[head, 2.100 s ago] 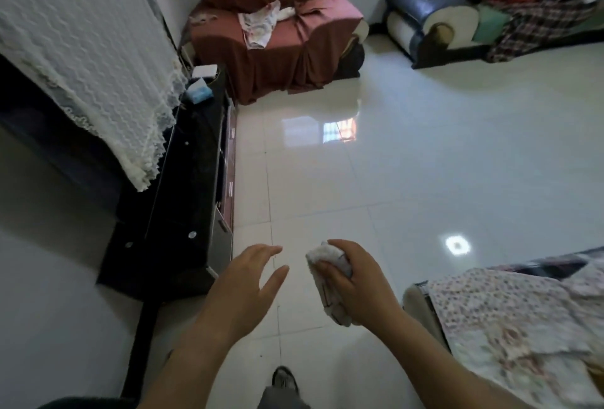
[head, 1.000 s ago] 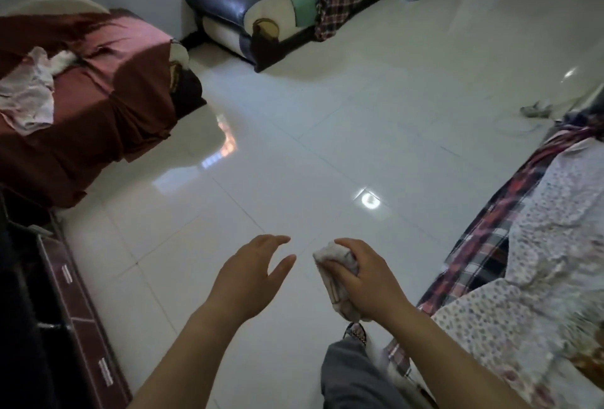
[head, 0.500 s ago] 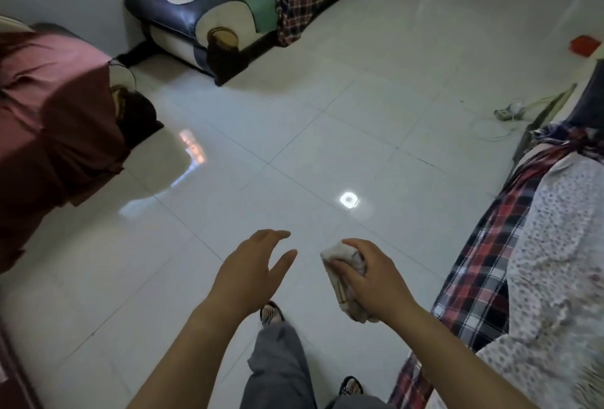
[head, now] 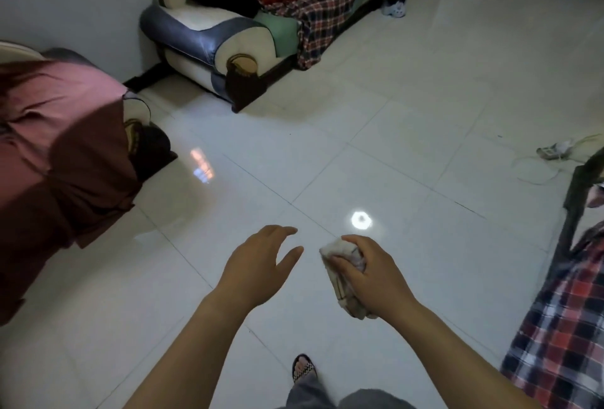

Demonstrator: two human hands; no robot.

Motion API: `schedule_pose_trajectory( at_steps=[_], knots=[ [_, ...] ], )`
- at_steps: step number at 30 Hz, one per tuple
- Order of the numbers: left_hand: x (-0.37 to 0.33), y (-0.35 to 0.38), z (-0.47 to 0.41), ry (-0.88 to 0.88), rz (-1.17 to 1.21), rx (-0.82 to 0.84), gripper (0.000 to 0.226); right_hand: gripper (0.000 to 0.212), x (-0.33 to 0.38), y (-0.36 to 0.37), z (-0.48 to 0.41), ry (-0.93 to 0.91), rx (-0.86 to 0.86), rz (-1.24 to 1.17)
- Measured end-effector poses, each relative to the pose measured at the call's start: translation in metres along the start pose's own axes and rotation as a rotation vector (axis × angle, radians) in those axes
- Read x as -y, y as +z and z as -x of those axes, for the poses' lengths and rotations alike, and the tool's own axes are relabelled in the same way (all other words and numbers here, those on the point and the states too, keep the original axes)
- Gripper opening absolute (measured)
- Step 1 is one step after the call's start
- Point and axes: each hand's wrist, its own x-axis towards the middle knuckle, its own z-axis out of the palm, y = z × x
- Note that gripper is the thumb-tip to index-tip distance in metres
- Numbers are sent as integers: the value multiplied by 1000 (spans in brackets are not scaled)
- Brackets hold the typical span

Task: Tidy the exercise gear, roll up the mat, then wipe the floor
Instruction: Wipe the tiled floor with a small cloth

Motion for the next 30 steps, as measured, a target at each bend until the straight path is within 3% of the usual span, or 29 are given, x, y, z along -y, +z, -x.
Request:
schedule_pose_trajectory(
  at_steps=[10, 20, 30],
  knots=[
    [27, -36, -78, -160, 37, -76, 45, 12, 15, 0, -124, -107, 151, 23],
    [5, -12, -167, -526, 84, -208, 45, 11, -4, -34, -280, -250, 510, 101],
    [-18, -24, -136, -842, 79, -243, 45, 14, 23, -13, -341, -365, 765, 87]
  ],
)
